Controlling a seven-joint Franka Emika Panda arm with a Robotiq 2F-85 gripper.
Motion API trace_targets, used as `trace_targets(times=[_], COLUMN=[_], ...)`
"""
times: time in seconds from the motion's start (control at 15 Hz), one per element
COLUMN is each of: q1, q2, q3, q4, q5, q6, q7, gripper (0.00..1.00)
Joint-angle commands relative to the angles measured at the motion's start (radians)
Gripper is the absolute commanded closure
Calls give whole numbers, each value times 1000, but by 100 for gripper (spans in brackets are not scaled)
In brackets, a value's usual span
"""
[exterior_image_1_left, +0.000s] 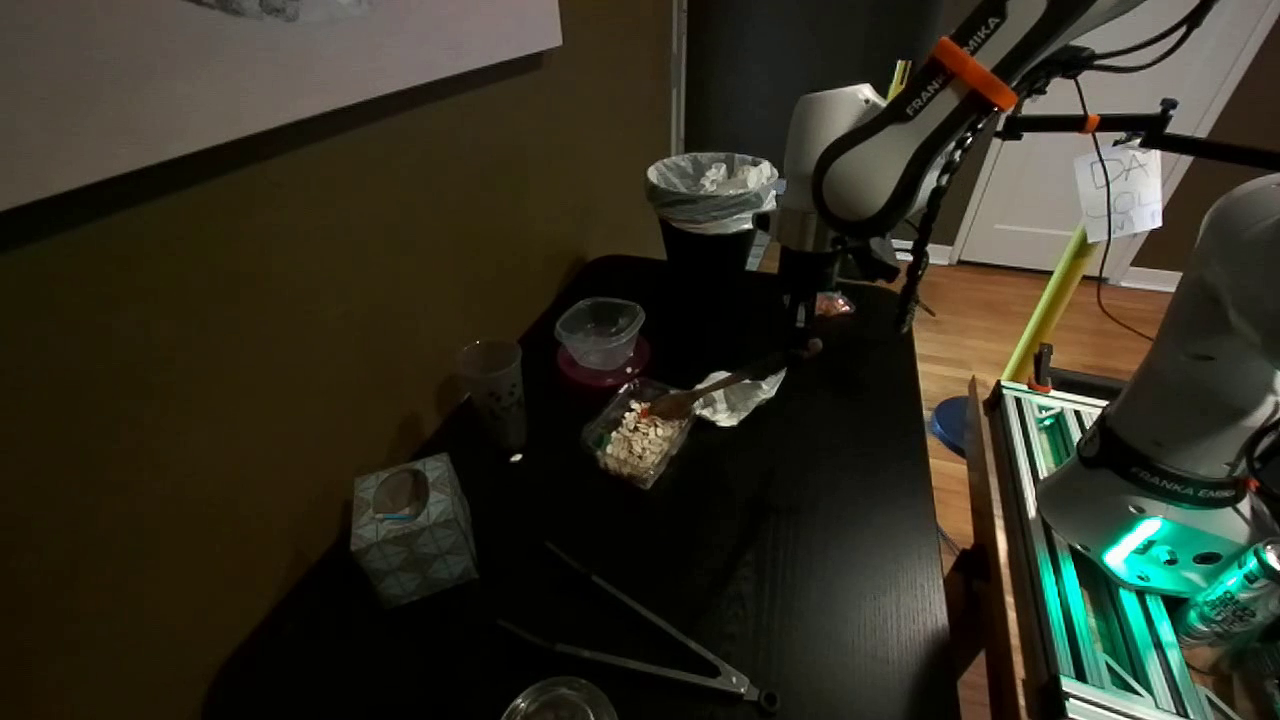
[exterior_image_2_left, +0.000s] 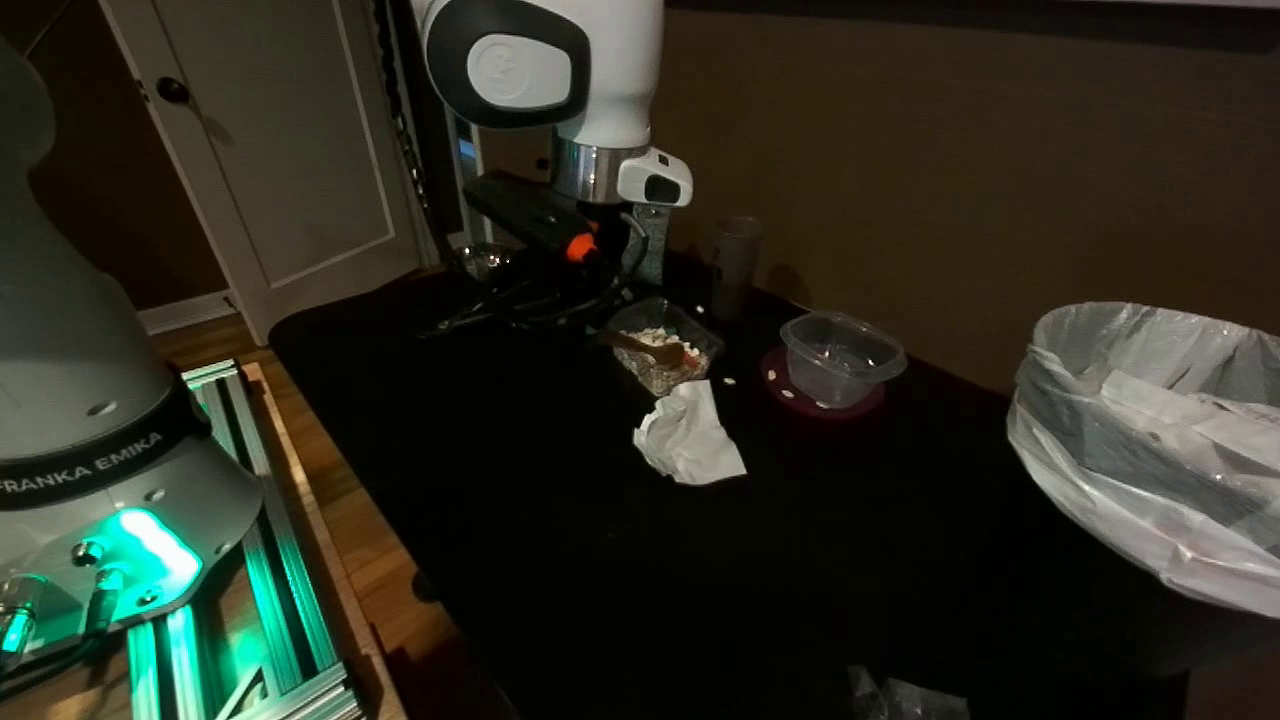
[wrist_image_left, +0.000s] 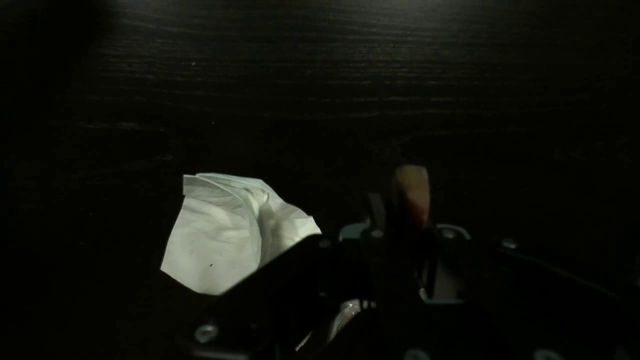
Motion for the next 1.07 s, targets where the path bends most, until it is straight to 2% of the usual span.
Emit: trace_targets(times=[0.0,0.27,0.33,0.53,0.67,0.73,0.8,0.87,1.0], q1=[28,42,37,30,35,40,40,40,50], q2=[-6,-13,-12,-31,-35,-16,-17,-17,-44], q3=[-26,-29,-26,-23,-35,-30,-32,-34,-20], q4=[6,13,11,12,13,13,13,13,11], q5=[11,40,1,-109,-77,-70,-70,-70,-96], q6=[-11,-21,-22,-52,-70,-31,-36,-38,-61], q7=[-4,-16,6,43,-8,11,7,5,22], gripper=[87,87,97,97,97,87,87,97,97])
